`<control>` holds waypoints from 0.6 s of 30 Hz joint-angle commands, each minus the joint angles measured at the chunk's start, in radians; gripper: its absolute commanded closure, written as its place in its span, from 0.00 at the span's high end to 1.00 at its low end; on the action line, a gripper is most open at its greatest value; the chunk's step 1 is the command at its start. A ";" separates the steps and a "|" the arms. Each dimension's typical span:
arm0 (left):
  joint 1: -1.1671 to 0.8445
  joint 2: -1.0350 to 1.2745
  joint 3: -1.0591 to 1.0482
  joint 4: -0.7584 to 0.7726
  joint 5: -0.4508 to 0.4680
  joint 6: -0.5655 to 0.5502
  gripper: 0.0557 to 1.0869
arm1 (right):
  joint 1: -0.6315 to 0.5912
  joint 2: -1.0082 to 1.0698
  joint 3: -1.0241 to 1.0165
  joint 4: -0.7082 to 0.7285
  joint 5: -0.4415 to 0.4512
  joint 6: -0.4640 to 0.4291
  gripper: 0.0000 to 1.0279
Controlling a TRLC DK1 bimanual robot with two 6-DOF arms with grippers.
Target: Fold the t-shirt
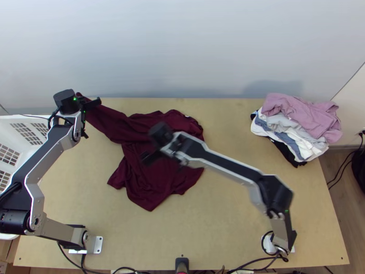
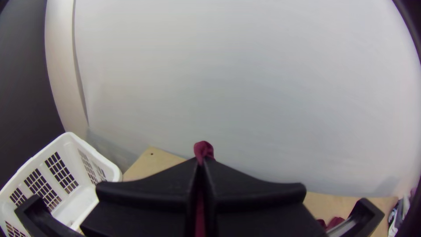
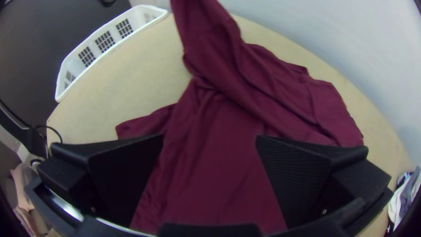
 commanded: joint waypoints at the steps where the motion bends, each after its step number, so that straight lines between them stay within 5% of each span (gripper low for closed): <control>1: 0.003 -0.005 -0.008 -0.009 -0.001 -0.010 0.04 | 0.148 0.181 0.195 -0.014 -0.027 -0.054 0.95; 18: 0.000 0.136 0.086 0.094 -0.007 -0.018 0.04 | 0.197 0.364 0.386 -0.073 -0.030 -0.071 0.95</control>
